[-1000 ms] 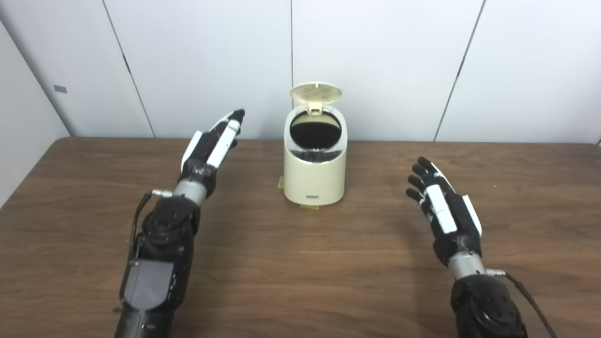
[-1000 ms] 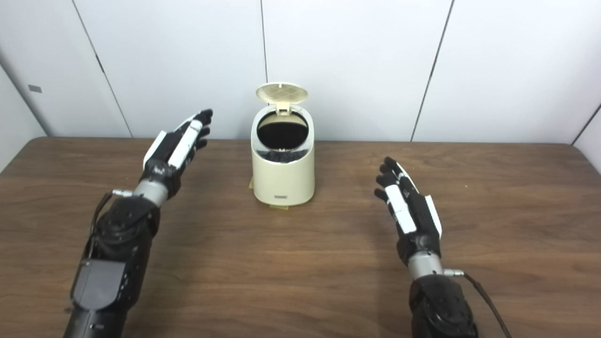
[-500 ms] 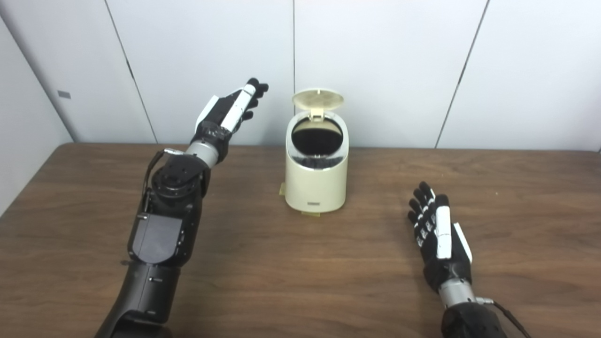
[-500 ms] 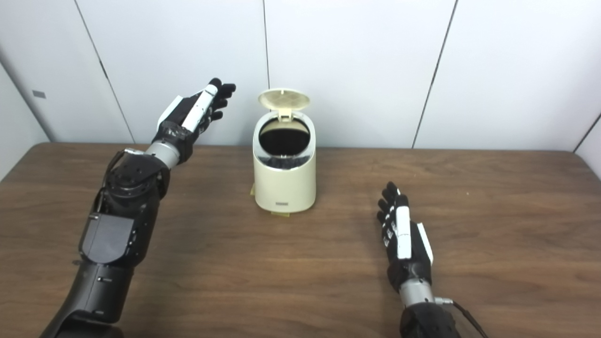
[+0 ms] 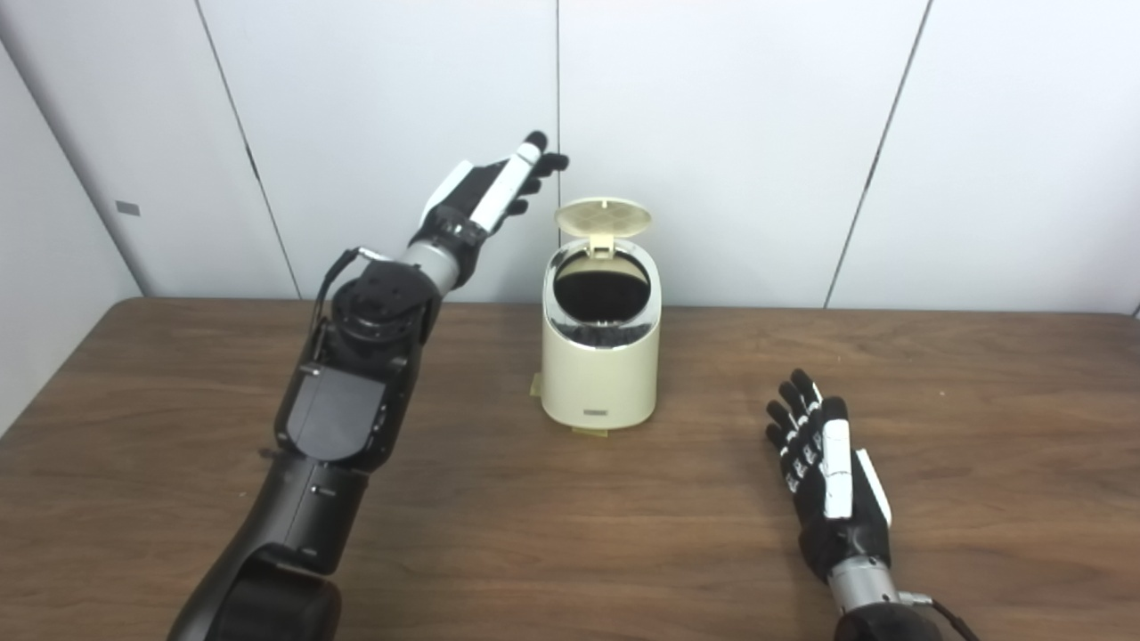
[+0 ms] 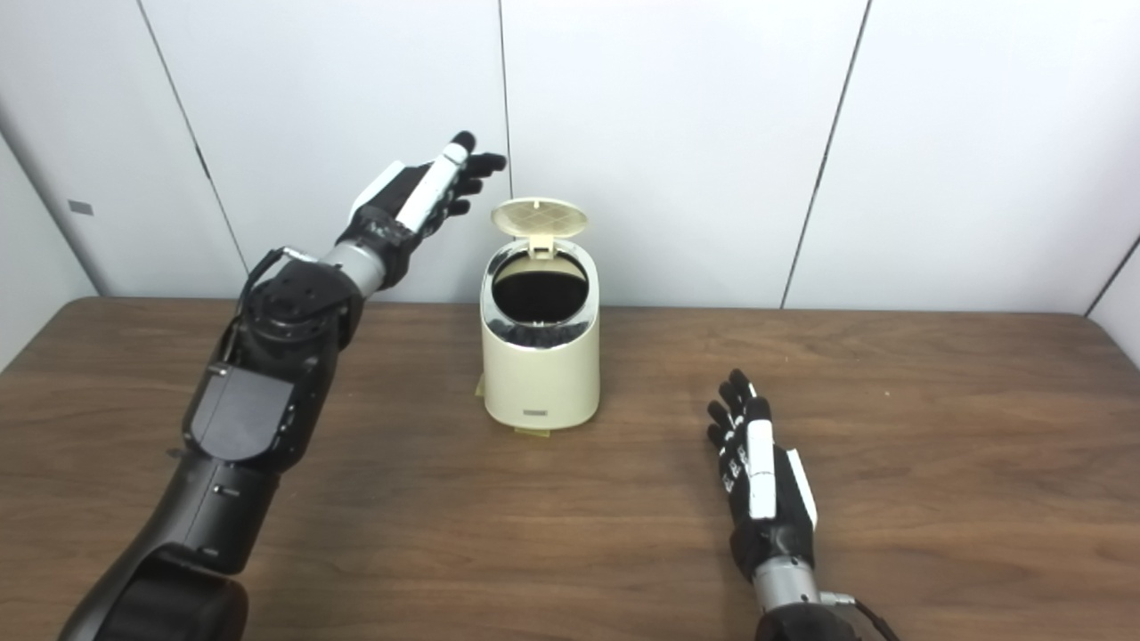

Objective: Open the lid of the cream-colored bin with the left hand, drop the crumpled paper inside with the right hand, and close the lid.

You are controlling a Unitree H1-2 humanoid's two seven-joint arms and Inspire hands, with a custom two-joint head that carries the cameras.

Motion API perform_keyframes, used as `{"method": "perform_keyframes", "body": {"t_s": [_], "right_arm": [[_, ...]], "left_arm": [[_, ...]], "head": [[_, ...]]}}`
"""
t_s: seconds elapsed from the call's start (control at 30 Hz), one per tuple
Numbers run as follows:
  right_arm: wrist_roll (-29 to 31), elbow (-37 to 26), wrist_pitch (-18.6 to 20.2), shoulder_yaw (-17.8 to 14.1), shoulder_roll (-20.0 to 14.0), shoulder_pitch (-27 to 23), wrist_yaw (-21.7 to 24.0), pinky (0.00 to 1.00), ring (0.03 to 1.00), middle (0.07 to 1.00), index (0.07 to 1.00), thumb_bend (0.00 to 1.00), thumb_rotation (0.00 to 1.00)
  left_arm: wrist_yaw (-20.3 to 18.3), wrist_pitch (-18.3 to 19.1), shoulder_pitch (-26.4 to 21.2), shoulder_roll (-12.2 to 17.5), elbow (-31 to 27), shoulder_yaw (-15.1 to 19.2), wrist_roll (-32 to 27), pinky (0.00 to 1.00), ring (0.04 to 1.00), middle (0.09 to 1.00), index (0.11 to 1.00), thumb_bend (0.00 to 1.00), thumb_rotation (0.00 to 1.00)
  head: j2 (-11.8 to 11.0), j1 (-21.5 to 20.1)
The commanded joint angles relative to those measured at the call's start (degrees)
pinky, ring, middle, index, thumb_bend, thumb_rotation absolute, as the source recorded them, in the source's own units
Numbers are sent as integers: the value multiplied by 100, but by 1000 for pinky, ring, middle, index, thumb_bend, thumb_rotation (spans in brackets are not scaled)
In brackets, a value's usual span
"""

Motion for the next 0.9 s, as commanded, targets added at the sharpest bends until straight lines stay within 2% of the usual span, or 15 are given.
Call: {"method": "perform_keyframes", "body": {"t_s": [0.0,0.1,0.2,0.27,0.33,0.37,0.4,0.5,0.73,0.87], "right_arm": [[26,-29,19,28,0,-53,16,994,960,979,986,591,1000],[5,-3,14,42,-6,-60,7,1000,965,975,997,591,1000],[-38,20,66,49,0,-56,-33,1000,974,968,1000,601,1000],[-104,27,118,72,-11,-58,-66,1000,988,968,1000,609,1000],[-209,55,131,117,-31,-61,-92,1000,996,970,1000,615,1000],[-246,65,133,135,-29,-62,-101,1000,997,967,1000,621,1000],[-272,77,130,149,-19,-64,-109,1000,996,965,1000,623,1000],[-386,120,114,212,-22,-75,-121,1000,994,957,1000,644,1000],[-509,112,122,248,-38,-70,-154,1000,999,957,1000,673,1000],[-558,68,125,283,-51,-54,-148,1000,1000,957,1000,665,1000]], "left_arm": [[-19,-365,-373,171,-169,-132,274,965,938,905,808,460,1000],[-8,-787,-384,254,-195,-403,673,973,943,890,773,462,1000],[29,-917,-399,386,-328,-763,1276,997,937,841,739,521,1000],[34,-882,-362,452,-491,-919,1605,990,930,851,721,563,1000],[83,-980,-308,526,-629,-1056,1945,942,926,860,714,618,1000],[119,-1144,-298,603,-667,-1168,2175,847,907,868,701,631,1000],[148,-1296,-297,677,-690,-1278,2409,806,900,872,698,623,1000],[147,-1643,-314,849,-737,-1532,2979,777,912,898,685,636,1000],[116,-1984,-280,1010,-1000,-1771,4041,811,945,910,690,621,1000],[72,-2167,-247,1023,-1037,-1775,4348,791,937,904,684,602,1000]], "head": [[6,-5],[20,-33],[31,-57],[43,-61],[76,-76],[89,-88],[89,-88],[103,-100],[206,-111],[229,-130]]}}
